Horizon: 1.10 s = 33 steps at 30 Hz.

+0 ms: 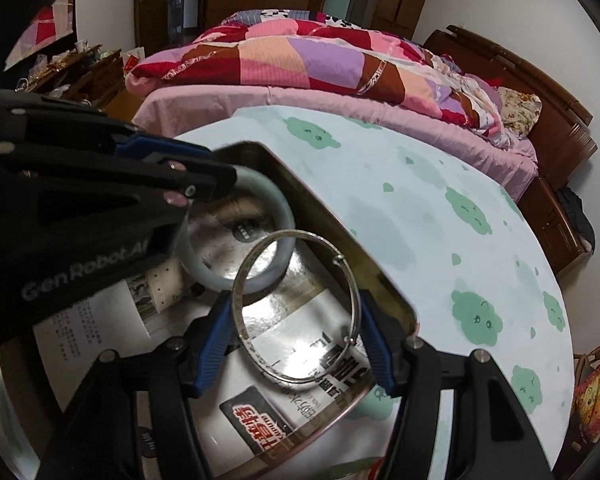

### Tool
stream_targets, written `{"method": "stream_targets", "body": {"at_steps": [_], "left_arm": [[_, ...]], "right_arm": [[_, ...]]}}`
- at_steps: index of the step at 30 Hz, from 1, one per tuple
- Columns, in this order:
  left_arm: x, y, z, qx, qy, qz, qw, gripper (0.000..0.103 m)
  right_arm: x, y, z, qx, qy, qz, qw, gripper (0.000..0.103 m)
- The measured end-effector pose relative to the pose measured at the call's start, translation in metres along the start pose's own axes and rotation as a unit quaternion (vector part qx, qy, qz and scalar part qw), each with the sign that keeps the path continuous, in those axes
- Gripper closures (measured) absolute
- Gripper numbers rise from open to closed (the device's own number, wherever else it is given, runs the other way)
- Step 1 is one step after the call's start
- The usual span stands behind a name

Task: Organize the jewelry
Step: 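Lower the bangles into the tin and open both tools, then move both tools back to the jewelry pile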

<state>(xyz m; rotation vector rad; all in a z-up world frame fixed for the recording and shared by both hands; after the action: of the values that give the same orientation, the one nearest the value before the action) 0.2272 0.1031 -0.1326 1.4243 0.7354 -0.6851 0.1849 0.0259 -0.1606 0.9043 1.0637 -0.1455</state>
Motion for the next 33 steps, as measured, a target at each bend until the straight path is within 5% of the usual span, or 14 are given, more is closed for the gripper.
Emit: {"method": "stream_targets", "body": {"at_steps": [8,10,12,13,22,33], "left_arm": [[-0.006,0.002,0.003,0.011,0.011,0.015,0.9998,0.082],[-0.011,0.002,0.0,0.002,0.015,0.028,0.9995,0.07],[-0.02,0.004,-0.005,-0.008,0.028,0.049,0.9984,0.034],[-0.024,0.005,-0.007,-0.012,0.032,0.06,0.9976,0.031],[-0.057,-0.004,0.008,-0.027,0.011,0.096,0.9949,0.03],[-0.105,-0.046,0.073,0.024,-0.011,0.128,0.9915,0.03]], "right_arm": [[-0.004,-0.001,0.0,0.007,0.011,0.01,1.0,0.031],[-0.01,0.0,0.0,0.01,0.01,0.021,1.0,0.022],[-0.017,-0.001,0.001,0.013,0.01,0.032,0.999,0.02],[-0.02,-0.002,0.003,0.016,0.01,0.037,0.999,0.02],[-0.049,-0.015,0.028,0.063,0.025,0.051,0.996,0.016],[-0.095,-0.069,0.072,0.13,0.013,0.066,0.989,0.013]]}}
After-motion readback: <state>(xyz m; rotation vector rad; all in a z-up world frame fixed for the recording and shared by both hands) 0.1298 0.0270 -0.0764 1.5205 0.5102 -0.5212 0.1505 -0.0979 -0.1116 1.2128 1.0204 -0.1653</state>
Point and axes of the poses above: each gripper's, at about its wrist camera, not at the fingertips, and x roughly the way its jaws point, z to its right, y to its top, the point moved 8 cm from there along x, roughly the way its jaws point
